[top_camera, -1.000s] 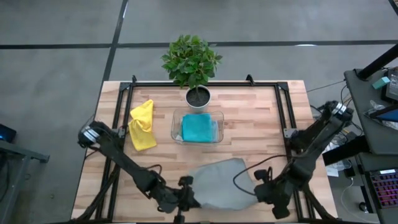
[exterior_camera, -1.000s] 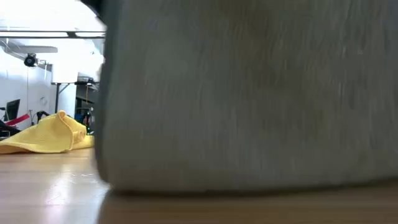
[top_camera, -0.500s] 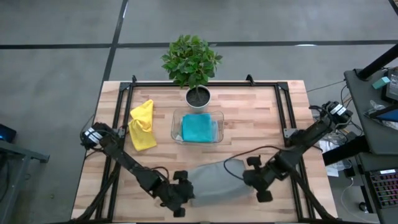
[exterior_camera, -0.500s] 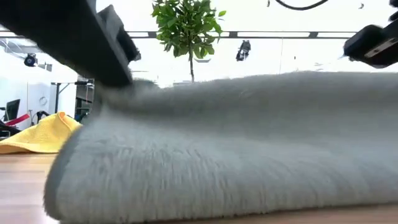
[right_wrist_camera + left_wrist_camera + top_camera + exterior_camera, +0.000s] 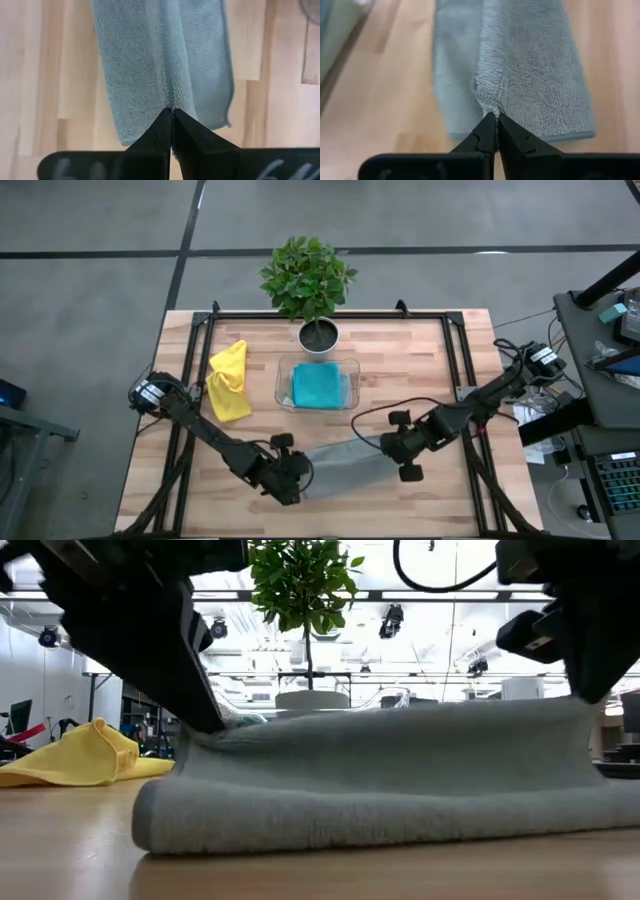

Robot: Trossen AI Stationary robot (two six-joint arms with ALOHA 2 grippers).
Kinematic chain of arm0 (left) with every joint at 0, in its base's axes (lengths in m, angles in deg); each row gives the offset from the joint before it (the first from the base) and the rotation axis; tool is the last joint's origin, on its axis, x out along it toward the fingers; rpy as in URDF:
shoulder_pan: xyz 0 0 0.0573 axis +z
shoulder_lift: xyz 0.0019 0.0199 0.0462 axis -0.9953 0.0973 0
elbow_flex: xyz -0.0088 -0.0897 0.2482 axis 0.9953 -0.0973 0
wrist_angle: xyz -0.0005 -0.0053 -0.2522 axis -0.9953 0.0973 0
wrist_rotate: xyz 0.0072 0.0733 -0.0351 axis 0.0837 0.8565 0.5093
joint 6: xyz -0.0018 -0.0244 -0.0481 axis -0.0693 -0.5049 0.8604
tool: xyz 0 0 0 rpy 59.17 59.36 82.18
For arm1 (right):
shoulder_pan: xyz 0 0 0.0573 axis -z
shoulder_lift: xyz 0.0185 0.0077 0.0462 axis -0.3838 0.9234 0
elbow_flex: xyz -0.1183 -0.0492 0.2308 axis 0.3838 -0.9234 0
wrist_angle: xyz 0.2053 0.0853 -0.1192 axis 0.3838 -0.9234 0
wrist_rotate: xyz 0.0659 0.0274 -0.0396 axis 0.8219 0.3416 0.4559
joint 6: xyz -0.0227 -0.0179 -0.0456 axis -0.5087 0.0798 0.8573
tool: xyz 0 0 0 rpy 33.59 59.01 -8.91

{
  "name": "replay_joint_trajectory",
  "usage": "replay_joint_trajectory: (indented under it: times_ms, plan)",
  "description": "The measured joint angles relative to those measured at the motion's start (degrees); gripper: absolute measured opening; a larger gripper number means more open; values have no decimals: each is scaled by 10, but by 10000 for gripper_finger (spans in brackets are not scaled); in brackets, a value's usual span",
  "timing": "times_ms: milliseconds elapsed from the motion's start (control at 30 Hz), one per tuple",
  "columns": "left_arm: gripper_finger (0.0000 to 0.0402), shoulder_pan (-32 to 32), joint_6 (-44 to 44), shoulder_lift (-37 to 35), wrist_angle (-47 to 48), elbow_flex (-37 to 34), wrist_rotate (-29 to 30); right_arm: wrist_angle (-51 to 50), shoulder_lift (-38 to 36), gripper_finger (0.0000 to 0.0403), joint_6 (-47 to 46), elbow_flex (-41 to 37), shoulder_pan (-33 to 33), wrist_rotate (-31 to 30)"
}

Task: Fold microfiber towels
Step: Fold the gray microfiber cloth

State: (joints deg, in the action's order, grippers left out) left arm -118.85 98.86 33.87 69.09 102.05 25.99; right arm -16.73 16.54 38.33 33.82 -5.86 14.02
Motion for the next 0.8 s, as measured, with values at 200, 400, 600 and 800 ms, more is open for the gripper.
replay_joint_trajectory:
  times_ms: [200,400,600,800]
  plan:
    - [0,15,21,0,22,-1,30,-1,6,9,13,-5,23,0]
    - [0,20,21,0,25,-4,31,2,7,9,11,-21,37,-26]
    - [0,22,24,1,25,-8,31,11,7,9,5,-33,39,-60]
    - [35,25,24,1,25,-8,45,11,7,28,-5,-34,49,-60]
